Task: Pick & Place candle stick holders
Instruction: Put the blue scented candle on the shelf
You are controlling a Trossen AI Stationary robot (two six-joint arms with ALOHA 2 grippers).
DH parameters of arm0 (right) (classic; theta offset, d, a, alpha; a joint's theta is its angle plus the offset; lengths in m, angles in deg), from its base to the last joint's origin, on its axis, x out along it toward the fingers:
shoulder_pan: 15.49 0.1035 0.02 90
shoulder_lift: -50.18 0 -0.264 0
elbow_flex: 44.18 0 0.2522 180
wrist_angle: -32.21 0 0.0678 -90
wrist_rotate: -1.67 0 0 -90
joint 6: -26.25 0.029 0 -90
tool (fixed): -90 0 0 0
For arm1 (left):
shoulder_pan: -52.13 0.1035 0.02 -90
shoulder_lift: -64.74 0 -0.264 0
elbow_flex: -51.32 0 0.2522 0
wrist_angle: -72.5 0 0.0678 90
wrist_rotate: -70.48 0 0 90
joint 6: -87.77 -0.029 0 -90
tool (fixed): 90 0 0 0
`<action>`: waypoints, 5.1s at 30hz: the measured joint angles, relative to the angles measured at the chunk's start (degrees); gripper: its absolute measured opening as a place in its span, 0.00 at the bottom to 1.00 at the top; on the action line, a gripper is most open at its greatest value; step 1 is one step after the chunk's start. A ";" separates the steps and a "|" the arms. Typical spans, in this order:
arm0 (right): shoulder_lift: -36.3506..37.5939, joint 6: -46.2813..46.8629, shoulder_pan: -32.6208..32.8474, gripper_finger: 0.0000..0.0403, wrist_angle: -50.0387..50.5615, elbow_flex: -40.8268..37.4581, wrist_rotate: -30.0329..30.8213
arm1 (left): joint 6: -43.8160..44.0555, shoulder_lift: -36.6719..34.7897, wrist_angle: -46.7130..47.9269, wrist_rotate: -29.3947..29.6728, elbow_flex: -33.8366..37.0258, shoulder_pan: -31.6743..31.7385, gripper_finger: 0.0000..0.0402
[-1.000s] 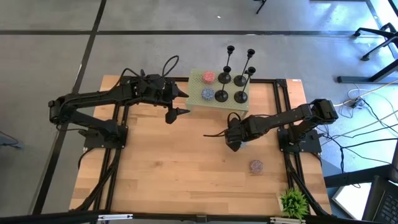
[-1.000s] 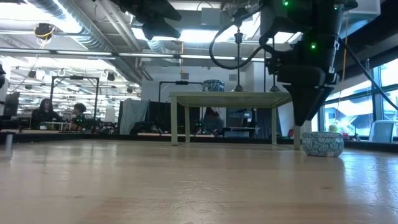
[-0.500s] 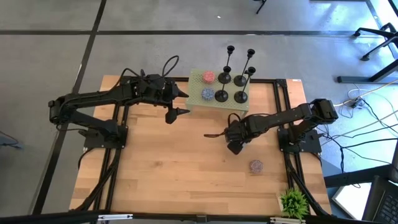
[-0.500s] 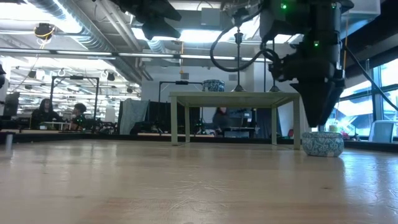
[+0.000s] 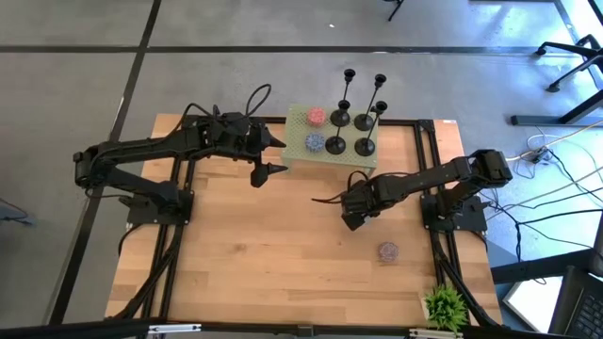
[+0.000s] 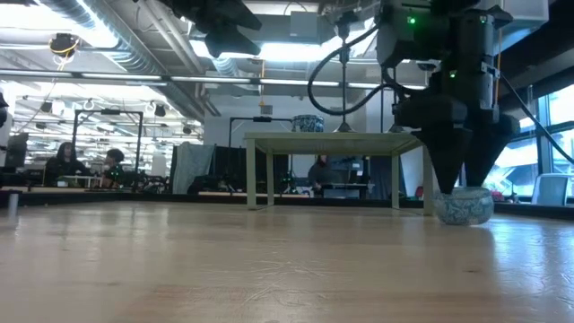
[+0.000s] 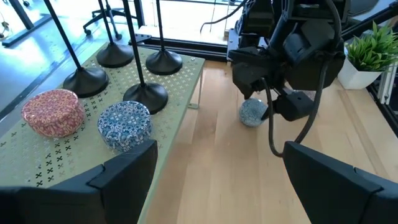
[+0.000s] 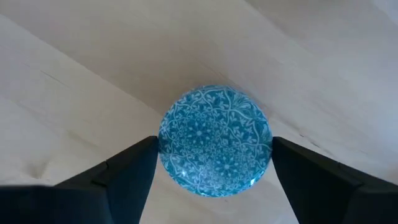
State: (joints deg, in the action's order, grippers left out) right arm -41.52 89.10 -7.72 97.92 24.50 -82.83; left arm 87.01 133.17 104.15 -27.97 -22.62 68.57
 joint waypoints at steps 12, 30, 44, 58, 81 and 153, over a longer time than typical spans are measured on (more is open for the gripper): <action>0.07 0.34 0.15 0.78 -4.39 -1.90 -0.21 | 0.00 0.00 0.00 0.00 0.00 -0.01 0.86; -0.02 -5.22 0.17 0.77 -4.64 -1.92 -0.63 | 0.81 0.00 3.06 -0.11 0.00 -1.26 0.86; -0.33 -9.11 0.49 0.71 -4.77 0.99 0.72 | 24.70 -0.04 0.78 3.80 9.21 -14.59 0.86; -0.24 -17.07 3.23 0.64 -7.00 3.74 0.76 | 39.93 -0.02 -6.07 12.24 19.78 -20.56 0.86; -6.23 -16.81 0.48 0.81 -7.38 3.83 0.63 | 40.04 -0.02 -10.45 12.28 19.93 -20.53 0.86; -8.90 -51.65 2.40 0.78 -37.10 17.71 13.97 | 54.72 8.74 -30.83 11.06 19.85 -17.65 0.62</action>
State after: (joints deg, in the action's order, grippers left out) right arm -50.42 37.44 -5.31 60.82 42.20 -68.86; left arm 141.74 141.91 73.32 -16.91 -2.78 50.92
